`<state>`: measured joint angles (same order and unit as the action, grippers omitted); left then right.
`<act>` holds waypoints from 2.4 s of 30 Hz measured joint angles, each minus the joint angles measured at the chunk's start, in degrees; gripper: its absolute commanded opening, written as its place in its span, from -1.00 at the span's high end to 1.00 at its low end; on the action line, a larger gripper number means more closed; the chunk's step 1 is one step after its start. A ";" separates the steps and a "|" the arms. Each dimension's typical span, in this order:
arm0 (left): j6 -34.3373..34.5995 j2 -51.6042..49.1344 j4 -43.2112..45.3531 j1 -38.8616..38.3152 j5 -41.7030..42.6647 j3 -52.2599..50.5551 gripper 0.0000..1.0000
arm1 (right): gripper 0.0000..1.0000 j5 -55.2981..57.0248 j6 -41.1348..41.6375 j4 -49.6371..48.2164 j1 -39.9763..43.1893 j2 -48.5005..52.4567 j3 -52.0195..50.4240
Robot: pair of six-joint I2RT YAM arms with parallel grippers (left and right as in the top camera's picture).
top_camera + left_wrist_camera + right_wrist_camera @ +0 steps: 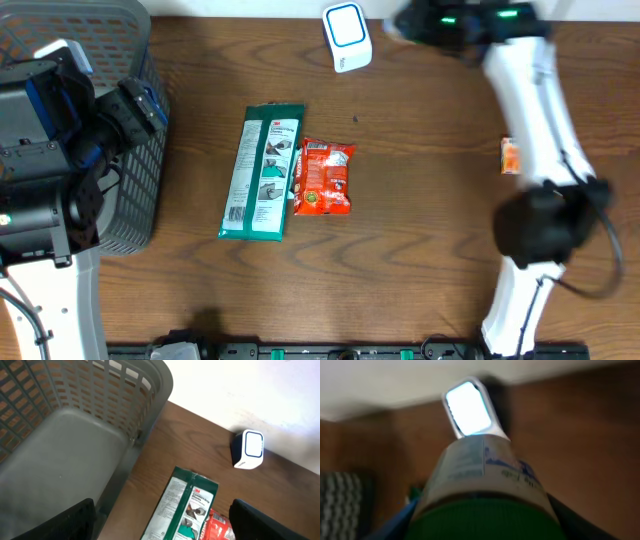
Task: Scan the item barcode
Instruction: 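Carry the jar right and set it down beside the tissue pack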
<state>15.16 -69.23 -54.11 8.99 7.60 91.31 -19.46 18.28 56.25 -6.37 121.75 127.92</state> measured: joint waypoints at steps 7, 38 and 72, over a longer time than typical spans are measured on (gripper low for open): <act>0.00 0.00 0.09 0.00 0.00 0.00 -0.71 | 0.98 8.79 -9.99 25.20 4.76 -3.96 -0.28; 0.00 0.00 0.07 0.00 0.00 0.00 -0.71 | 0.98 18.47 -14.64 6.05 20.83 -1.18 -33.16; 0.00 0.00 0.07 0.00 0.00 0.00 -0.71 | 0.65 19.63 -20.24 0.00 22.75 -1.18 -34.36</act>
<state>15.16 -69.23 -54.04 8.99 7.60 91.31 0.16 -1.96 56.25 16.38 120.57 93.56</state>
